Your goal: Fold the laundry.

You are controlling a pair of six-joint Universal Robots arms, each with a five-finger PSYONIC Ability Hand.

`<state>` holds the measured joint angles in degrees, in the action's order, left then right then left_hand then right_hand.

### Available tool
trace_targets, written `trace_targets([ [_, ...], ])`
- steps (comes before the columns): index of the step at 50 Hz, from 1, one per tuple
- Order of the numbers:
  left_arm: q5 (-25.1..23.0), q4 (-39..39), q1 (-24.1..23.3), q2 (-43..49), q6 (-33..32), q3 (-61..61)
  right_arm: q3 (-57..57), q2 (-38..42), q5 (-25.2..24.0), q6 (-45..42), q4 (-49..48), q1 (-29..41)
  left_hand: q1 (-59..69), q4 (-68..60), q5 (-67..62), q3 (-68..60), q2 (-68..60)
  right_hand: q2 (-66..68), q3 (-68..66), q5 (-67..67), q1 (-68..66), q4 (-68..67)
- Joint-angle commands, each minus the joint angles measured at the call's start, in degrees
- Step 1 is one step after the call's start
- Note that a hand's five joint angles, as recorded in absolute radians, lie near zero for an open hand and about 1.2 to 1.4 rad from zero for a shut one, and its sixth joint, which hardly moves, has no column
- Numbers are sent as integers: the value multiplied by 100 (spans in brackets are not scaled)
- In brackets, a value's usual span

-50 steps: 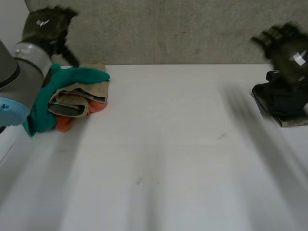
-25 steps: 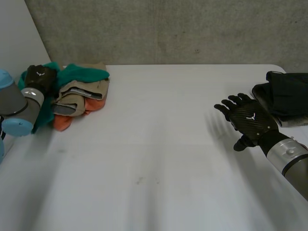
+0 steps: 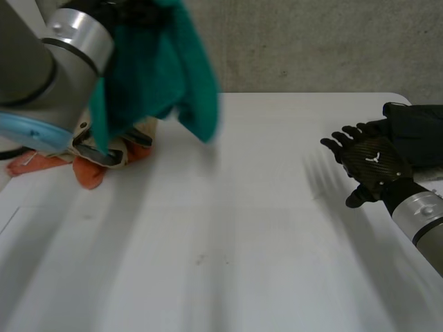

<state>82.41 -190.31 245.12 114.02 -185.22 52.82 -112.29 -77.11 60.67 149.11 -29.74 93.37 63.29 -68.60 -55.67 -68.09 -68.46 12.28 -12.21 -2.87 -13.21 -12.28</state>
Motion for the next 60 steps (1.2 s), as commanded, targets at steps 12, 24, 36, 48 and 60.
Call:
trace_targets([
  [12,248,-77,-1827,1877,-29,606,129,-199,243,110,566,-275,1671,-1140,-1433,-1191,-1154,-228,221,287,321,228],
  [24,978,99,-1889,1580,-550,949,1068,-225,305,1059,2629,-258,-2732,3263,2971,3212,3249,-228,221,287,321,228],
  [36,1260,908,-1810,148,-279,2116,1939,-383,199,1173,4952,-240,-5173,5704,5411,5653,5689,-228,221,287,321,228],
  [48,1796,873,-1695,188,381,3296,1737,275,489,1727,3749,629,-5123,5653,5361,5603,5639,-228,221,287,321,228],
  [60,1665,794,-1924,1491,443,2338,1852,1014,1518,1578,2676,1201,-5072,5603,5311,5552,5589,6758,-6765,-6699,-6666,-6758],
])
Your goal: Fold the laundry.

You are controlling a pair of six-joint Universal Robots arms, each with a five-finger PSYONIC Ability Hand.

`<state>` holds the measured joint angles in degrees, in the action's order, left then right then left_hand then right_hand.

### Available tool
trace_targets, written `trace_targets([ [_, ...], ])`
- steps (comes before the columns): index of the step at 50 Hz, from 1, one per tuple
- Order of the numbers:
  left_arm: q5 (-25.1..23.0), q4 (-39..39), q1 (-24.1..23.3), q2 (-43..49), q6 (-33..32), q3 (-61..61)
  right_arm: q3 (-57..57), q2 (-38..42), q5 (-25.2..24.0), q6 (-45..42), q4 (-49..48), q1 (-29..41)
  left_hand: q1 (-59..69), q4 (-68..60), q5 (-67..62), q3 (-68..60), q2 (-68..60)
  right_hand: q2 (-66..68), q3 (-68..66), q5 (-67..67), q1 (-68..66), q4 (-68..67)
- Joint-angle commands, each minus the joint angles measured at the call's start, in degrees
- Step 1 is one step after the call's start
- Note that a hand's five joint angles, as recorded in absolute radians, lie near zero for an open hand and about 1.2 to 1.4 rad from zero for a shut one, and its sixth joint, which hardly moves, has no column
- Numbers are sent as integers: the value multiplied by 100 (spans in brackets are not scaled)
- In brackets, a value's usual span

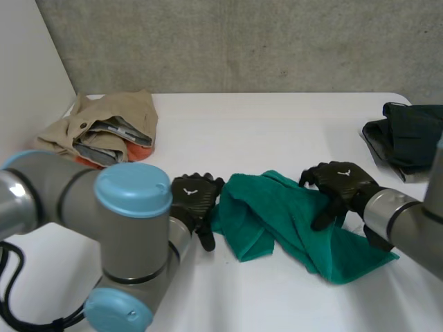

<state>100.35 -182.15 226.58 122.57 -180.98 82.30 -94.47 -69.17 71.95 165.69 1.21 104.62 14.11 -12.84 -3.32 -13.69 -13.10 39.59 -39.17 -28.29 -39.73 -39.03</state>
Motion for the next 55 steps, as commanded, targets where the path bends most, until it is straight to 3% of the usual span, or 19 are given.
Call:
trace_targets([
  [1,-165,-22,-70,706,37,-671,69,220,390,-124,-472,76,-154,27,75,112,53,4041,-4083,-4171,-4027,-4096],
  [5,-358,-22,-87,952,300,-970,78,150,381,-466,-640,84,382,-509,-461,-424,-483,4041,-4083,-4171,-4027,-4097],
  [7,-455,-14,-96,1075,484,-1155,87,53,390,-642,-657,102,1373,-1500,-1451,-1414,-1473,4041,-4083,-4171,-4027,-4097],
  [9,-447,-14,-87,1172,564,-1278,148,-52,390,-888,-675,137,2849,-2976,-2927,-2890,-2949,4041,-4083,-4171,-4027,-4097],
  [10,-438,-14,-87,1225,599,-1383,192,-70,390,-932,-684,137,4772,-4899,-4851,-4814,-4873,4041,-4083,-4171,-4027,-4097],
  [12,-420,-40,-79,1252,599,-1489,358,-105,398,-985,-771,172,6581,-6707,-6659,-6622,-6681,4041,-4083,-4171,-4027,-4097],
  [20,-113,-330,219,805,547,-2367,1298,-246,451,-959,-1561,172,6589,-6716,-6668,-6631,-6690,4041,-4083,-4171,-4027,-4097],
  [25,317,-759,738,-82,520,-2850,1879,-263,504,-933,-2571,181,6589,-6716,-6668,-6631,-6690,4041,-4083,-4171,-4027,-4097],
  [31,309,-1331,827,-1032,511,-2642,1976,-578,653,-556,-3820,356,6589,-6716,-6668,-6631,-6690,4041,-4083,-4171,-4027,-4097],
  [34,301,-1332,765,-1296,503,-2177,1915,-720,689,-502,-3585,383,6589,-6716,-6668,-6631,-6690,4041,-4083,-4171,-4027,-4097],
  [39,274,-1349,634,-1771,476,-903,1687,-984,575,-493,-2384,383,6589,-6716,-6668,-6631,-6690,4041,-4083,-4171,-4027,-4097],
  [47,248,-1429,475,-1878,397,1348,862,-696,100,-660,-616,383,6589,-6716,-6668,-6631,-6690,4041,-4083,-4171,-4027,-4097],
  [55,265,-1122,-131,-1218,353,1982,360,53,135,-1248,-552,375,6589,-6716,-6668,-6631,-6690,4041,-4083,-4171,-4027,-4097],
])
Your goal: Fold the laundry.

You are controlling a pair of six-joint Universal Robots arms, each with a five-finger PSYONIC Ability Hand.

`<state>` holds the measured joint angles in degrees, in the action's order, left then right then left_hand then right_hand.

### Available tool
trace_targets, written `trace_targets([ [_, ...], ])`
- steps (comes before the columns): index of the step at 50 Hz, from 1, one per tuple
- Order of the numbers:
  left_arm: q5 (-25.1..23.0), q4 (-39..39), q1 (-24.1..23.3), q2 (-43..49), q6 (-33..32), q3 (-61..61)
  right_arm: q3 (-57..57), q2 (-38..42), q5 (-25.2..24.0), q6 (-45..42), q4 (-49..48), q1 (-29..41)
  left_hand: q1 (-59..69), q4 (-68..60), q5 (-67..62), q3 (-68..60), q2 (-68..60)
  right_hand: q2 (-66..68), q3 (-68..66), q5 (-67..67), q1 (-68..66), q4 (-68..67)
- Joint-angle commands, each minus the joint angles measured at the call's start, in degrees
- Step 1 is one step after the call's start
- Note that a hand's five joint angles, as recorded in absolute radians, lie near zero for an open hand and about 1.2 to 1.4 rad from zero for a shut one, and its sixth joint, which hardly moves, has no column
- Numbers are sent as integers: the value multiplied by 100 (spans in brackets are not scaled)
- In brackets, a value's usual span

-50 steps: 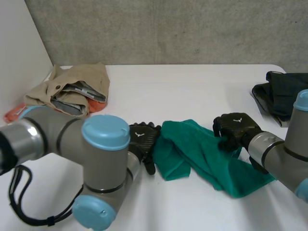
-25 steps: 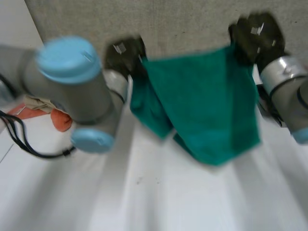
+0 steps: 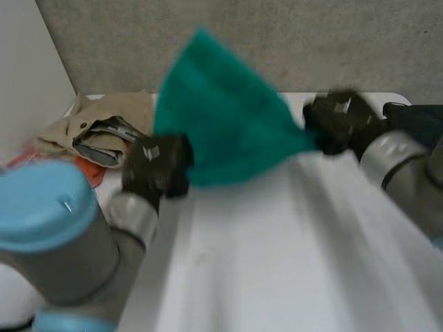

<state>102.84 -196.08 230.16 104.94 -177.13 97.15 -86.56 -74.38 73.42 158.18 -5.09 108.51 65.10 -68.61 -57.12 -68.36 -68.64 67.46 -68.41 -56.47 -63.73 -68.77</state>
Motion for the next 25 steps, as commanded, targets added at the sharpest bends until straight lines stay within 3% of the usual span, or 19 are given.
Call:
trace_targets([
  [1,17,367,-525,545,-32,515,-449,591,-11,-542,78,-6,1490,-1139,-1288,-1164,-1136,1254,-1159,-1353,-1627,-1123],
  [9,-1,1370,-692,150,-32,366,-660,627,-108,-701,70,21,1125,-774,-923,-799,-771,1254,-1159,-1353,-1627,-1123],
  [13,0,1651,-841,-131,-24,217,-827,574,-380,-710,61,38,-655,1006,857,981,1009,1254,-1159,-1353,-1627,-1123],
  [18,0,1766,-859,-360,-85,-46,-976,232,-933,-727,52,21,-4351,4702,4553,4677,4705,1254,-1159,-1353,-1627,-1123],
  [20,0,1748,-842,-378,-129,-187,-1011,56,-1197,-789,35,12,-5165,5515,5367,5491,5519,1254,-1159,-1353,-1627,-1123],
  [25,0,1669,-544,-351,-322,-714,-1012,-409,-1619,-991,-150,29,-5371,5721,5573,5697,5725,1254,-1159,-1353,-1627,-1123],
])
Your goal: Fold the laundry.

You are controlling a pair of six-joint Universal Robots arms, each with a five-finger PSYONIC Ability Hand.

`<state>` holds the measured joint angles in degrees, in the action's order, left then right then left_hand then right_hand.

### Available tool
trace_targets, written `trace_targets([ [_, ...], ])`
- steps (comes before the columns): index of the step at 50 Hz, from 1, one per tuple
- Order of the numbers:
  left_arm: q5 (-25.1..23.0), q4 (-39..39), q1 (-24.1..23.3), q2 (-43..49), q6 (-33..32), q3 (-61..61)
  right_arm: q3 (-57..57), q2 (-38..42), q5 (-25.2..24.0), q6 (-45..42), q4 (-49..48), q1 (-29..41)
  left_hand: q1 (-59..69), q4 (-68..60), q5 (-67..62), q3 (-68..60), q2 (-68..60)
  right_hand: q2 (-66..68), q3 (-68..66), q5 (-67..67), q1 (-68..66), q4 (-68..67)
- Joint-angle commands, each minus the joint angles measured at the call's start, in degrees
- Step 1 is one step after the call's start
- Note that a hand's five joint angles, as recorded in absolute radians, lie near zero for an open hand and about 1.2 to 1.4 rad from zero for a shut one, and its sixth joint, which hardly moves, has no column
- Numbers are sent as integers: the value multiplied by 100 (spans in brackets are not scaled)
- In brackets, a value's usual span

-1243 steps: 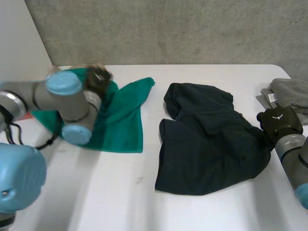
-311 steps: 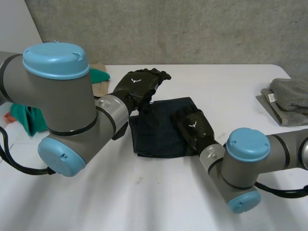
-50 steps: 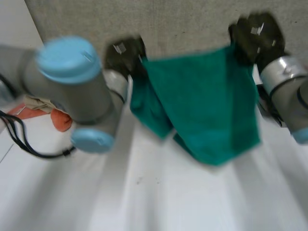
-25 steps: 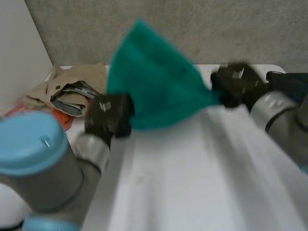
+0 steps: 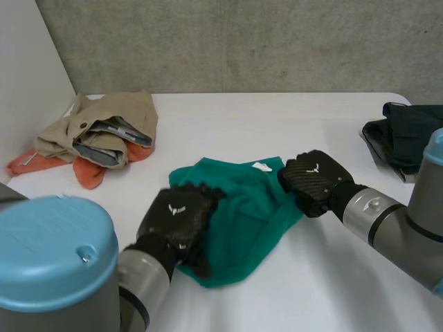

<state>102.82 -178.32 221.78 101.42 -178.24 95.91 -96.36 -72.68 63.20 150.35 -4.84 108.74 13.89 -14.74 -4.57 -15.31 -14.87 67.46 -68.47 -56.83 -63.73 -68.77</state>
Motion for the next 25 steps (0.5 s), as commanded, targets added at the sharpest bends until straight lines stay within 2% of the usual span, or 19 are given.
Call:
trace_targets([
  [1,-34,-194,505,70,-272,-835,-32,-676,-659,-208,-209,6,-283,368,351,425,381,1254,-1153,-1317,-1627,-1123],
  [4,-244,-405,814,403,-404,-1267,3,-984,-905,-155,-271,120,-300,385,368,442,398,1254,-1153,-1317,-1627,-1123],
  [6,-622,-528,972,869,-562,-1653,38,-1151,-993,-155,-280,339,-300,385,368,442,398,1254,-1153,-1317,-1627,-1123],
  [12,-1799,-546,1034,1975,-808,-2532,38,-1301,-1029,-155,-280,718,-317,402,385,459,415,1254,-1153,-1317,-1627,-1123],
  [16,-2064,-529,982,2486,-782,-2867,21,-1275,-1020,-181,-280,806,-217,302,285,358,315,1254,-1153,-1317,-1627,-1123],
  [19,-2073,-529,938,2672,-782,-2920,3,-1257,-1003,-173,-280,797,152,-67,-84,-10,-54,1254,-1153,-1317,-1627,-1123],
  [23,-2003,-529,894,2839,-764,-2912,-15,-1248,-967,-182,-289,754,3306,-3221,-3238,-3164,-3208,1254,-1153,-1317,-1627,-1123],
  [24,-1942,-546,902,2857,-730,-2894,-23,-1240,-967,-182,-289,736,5348,-5263,-5280,-5206,-5250,1254,-1153,-1317,-1627,-1123],
  [25,-1898,-555,911,2848,-703,-2885,-32,-1231,-967,-182,-289,727,6184,-6099,-6116,-6042,-6086,1254,-1153,-1317,-1627,-1123],
])
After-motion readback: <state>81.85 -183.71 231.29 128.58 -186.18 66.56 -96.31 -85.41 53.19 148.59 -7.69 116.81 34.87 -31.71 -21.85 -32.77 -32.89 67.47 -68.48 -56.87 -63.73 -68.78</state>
